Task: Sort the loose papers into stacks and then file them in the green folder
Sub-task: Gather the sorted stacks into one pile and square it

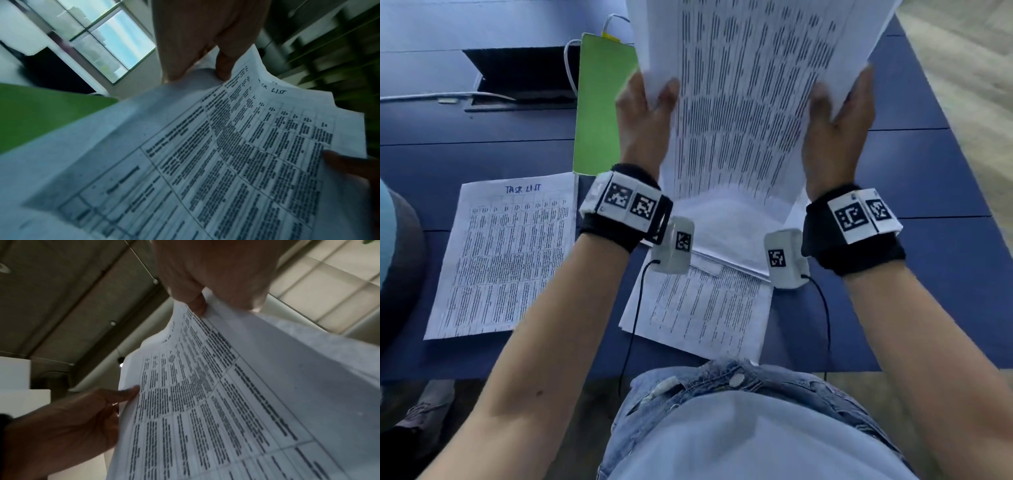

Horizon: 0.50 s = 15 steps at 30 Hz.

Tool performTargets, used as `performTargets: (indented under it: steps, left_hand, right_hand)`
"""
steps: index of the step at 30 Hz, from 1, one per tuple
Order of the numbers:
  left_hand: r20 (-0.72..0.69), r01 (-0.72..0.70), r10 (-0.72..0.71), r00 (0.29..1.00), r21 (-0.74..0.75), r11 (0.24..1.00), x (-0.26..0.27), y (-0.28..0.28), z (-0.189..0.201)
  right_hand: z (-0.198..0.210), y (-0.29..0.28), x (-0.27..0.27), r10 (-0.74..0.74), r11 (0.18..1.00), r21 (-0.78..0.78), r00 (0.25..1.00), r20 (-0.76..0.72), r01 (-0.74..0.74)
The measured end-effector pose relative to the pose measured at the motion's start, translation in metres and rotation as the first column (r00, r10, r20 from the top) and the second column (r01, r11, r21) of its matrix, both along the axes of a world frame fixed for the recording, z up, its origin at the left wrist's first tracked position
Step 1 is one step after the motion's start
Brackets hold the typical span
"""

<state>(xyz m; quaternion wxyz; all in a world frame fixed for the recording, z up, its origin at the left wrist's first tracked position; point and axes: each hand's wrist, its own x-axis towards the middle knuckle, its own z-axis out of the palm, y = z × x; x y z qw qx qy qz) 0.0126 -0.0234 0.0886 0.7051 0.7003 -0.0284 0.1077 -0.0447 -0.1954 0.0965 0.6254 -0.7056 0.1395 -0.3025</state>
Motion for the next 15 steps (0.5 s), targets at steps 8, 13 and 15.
performTargets:
  steps: [8, 13, 15]
  left_hand:
    - [-0.081, 0.063, -0.078, 0.994, -0.165, 0.984, -0.016, 0.005, -0.015]
    - [-0.162, 0.131, -0.154, 0.975, -0.142, 0.981, -0.024, 0.006, -0.031]
    - [-0.153, 0.087, -0.105, 0.983, -0.122, 0.989, -0.021, 0.007, -0.029]
  right_hand:
    - [-0.015, 0.004, -0.023, 0.035, 0.997, 0.070, 0.999, 0.035, -0.038]
    - [-0.030, 0.009, -0.031, 0.012, 0.999, 0.039, 0.999, -0.046, -0.010]
    - [-0.022, 0.011, -0.028, -0.033, 0.999, -0.007, 0.999, -0.018, 0.033]
